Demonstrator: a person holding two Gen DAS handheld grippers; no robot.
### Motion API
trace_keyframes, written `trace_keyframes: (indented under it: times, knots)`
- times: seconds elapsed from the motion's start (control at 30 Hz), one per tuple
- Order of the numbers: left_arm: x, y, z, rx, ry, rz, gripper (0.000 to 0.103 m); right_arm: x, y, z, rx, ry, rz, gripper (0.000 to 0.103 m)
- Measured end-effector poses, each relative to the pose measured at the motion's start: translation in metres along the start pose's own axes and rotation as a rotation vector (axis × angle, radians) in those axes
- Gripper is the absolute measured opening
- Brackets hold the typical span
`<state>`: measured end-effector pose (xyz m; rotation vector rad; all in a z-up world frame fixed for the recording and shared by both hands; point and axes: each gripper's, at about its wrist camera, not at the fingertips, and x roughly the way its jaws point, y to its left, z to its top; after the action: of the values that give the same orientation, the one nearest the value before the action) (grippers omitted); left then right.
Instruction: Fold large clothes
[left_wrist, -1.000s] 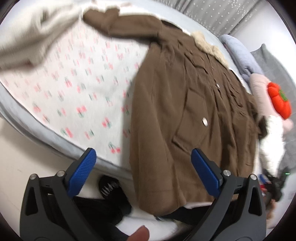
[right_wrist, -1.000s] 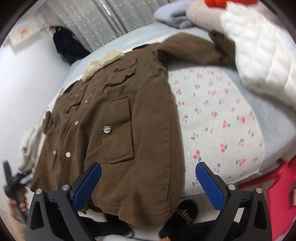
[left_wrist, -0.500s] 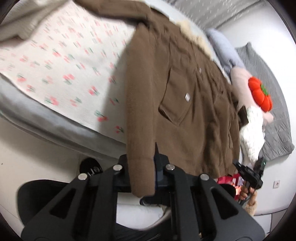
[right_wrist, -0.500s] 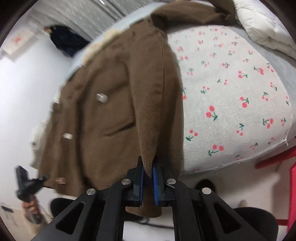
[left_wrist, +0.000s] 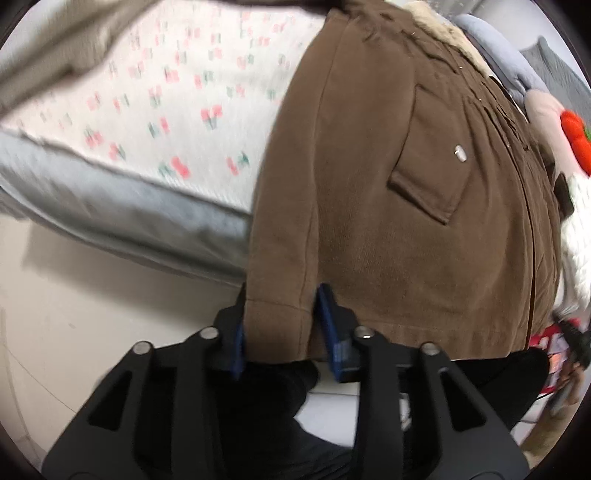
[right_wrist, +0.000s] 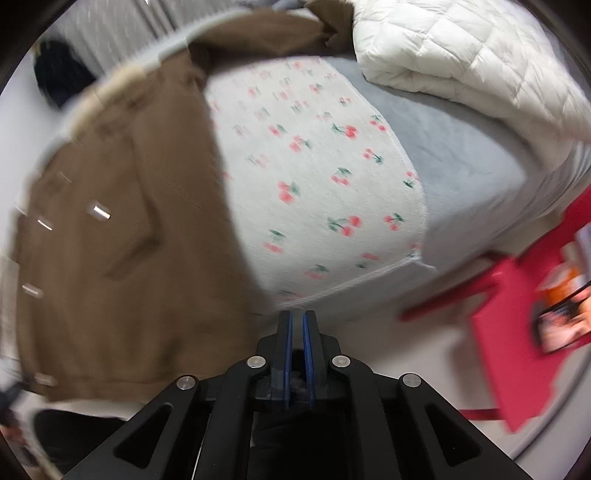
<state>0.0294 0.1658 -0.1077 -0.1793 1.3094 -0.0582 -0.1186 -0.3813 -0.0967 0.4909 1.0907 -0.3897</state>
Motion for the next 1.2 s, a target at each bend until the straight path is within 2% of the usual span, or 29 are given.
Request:
trace_keyframes:
  times: [0.03, 0.07, 0.1, 0.13, 0.2, 0.33, 0.47, 0.5, 0.67, 0.83, 1.1, 1.13, 1.17, 1.2]
  knots:
    - [-0.007, -0.010, 0.008, 0.013, -0.020, 0.018, 0.053, -0.010, 0.003, 0.003, -0.006, -0.031, 0.017, 0.025]
    - [-0.014, -0.012, 0.013, 0.020, -0.044, 0.033, 0.059, -0.019, 0.011, 0.009, -0.032, -0.064, 0.005, 0.032]
    - [-0.023, -0.016, 0.021, 0.022, -0.085, 0.053, 0.070, -0.027, 0.018, 0.014, -0.055, -0.091, -0.004, 0.047]
    - [-0.030, -0.016, 0.028, 0.018, -0.115, 0.067, 0.080, -0.036, 0.029, 0.022, -0.081, -0.126, -0.006, 0.058]
    - [-0.043, -0.010, 0.049, 0.008, -0.194, 0.087, 0.082, -0.044, 0.047, 0.032, -0.123, -0.163, 0.018, 0.062]
    - [-0.047, 0.006, 0.103, -0.017, -0.247, 0.140, 0.082, -0.040, 0.095, 0.057, -0.210, -0.185, 0.070, 0.072]
    - [-0.056, 0.036, 0.155, -0.034, -0.310, 0.211, 0.083, -0.022, 0.142, 0.071, -0.281, -0.176, 0.103, 0.074]
    - [-0.059, 0.048, 0.158, -0.040, -0.327, 0.223, 0.083, -0.018, 0.153, 0.076, -0.294, -0.172, 0.109, 0.074]
    - [-0.047, 0.066, 0.236, -0.077, -0.421, 0.253, 0.083, 0.005, 0.190, 0.102, -0.313, -0.157, 0.134, 0.076]
    - [-0.004, 0.076, 0.312, -0.110, -0.429, 0.309, 0.083, 0.025, 0.209, 0.121, -0.314, -0.138, 0.141, 0.076]
    - [0.059, 0.090, 0.378, -0.124, -0.390, 0.386, 0.082, 0.041, 0.228, 0.142, -0.334, -0.131, 0.109, 0.076]
    - [0.066, 0.093, 0.383, -0.124, -0.374, 0.381, 0.071, 0.042, 0.229, 0.144, -0.336, -0.130, 0.106, 0.076]
    - [0.072, 0.098, 0.388, -0.130, -0.362, 0.354, 0.056, 0.044, 0.231, 0.145, -0.336, -0.128, 0.104, 0.076]
    - [0.074, 0.101, 0.389, -0.143, -0.353, 0.325, 0.018, 0.047, 0.233, 0.147, -0.336, -0.126, 0.103, 0.076]
